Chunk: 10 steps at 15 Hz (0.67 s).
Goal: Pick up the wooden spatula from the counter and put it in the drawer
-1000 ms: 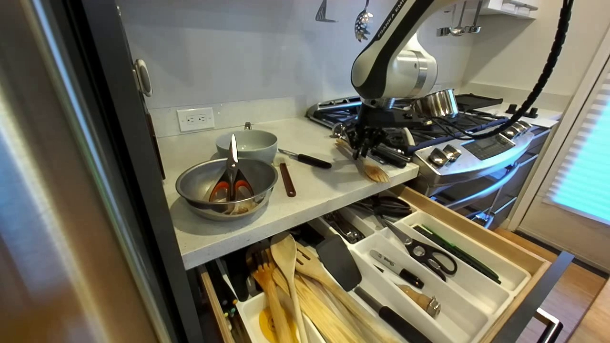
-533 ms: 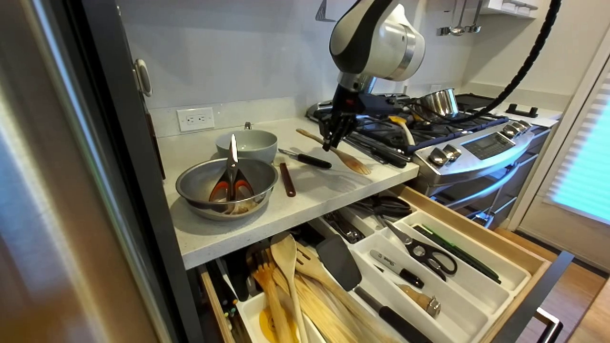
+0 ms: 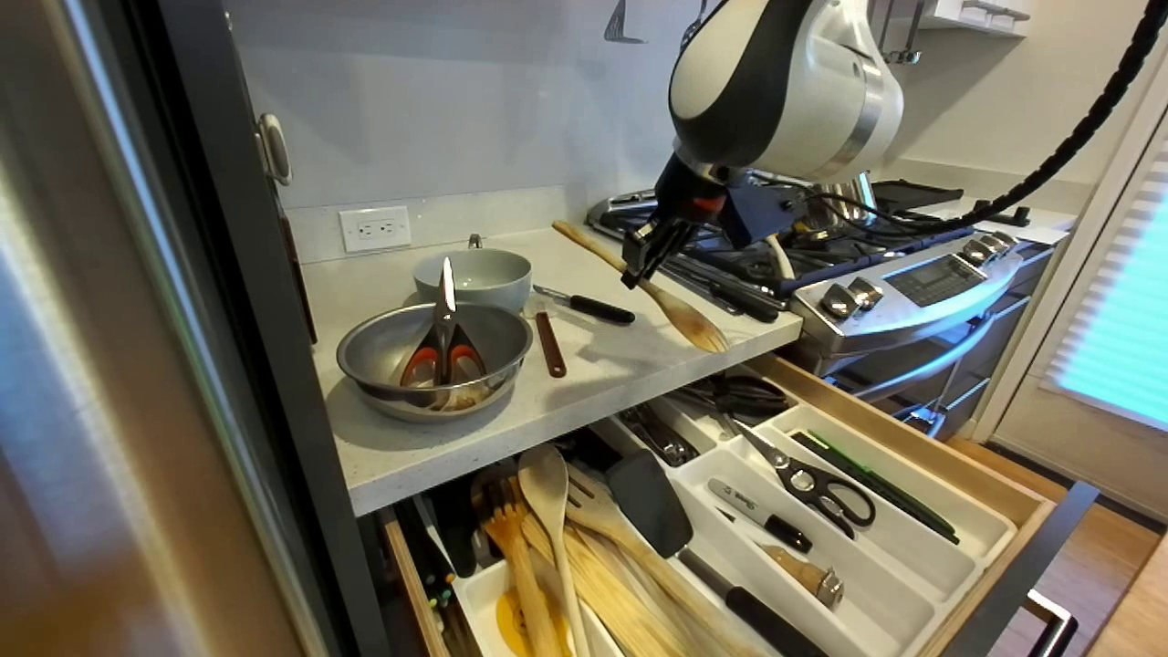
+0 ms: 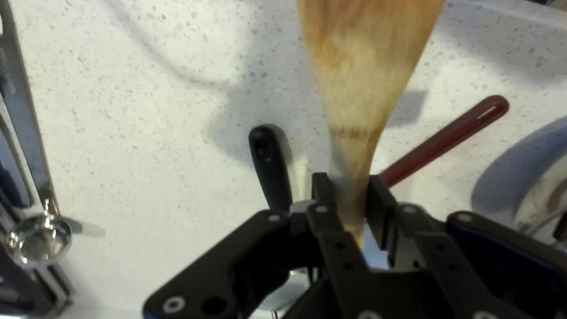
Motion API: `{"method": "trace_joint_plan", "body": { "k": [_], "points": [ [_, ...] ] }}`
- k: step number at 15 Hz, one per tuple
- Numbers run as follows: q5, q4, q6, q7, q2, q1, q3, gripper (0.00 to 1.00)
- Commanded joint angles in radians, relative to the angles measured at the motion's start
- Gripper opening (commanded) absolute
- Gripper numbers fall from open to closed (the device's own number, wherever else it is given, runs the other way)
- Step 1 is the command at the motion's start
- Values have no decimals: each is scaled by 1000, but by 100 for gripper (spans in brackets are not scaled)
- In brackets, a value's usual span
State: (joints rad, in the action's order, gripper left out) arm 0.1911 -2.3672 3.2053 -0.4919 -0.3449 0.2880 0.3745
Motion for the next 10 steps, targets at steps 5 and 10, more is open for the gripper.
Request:
{"method": "trace_joint_plan", "body": {
  "k": [5,10],
  "points": [
    [-294,-377,158,188,62,433,528,6],
    [-374,-409,-61,106,175,553,514,6]
  ]
}}
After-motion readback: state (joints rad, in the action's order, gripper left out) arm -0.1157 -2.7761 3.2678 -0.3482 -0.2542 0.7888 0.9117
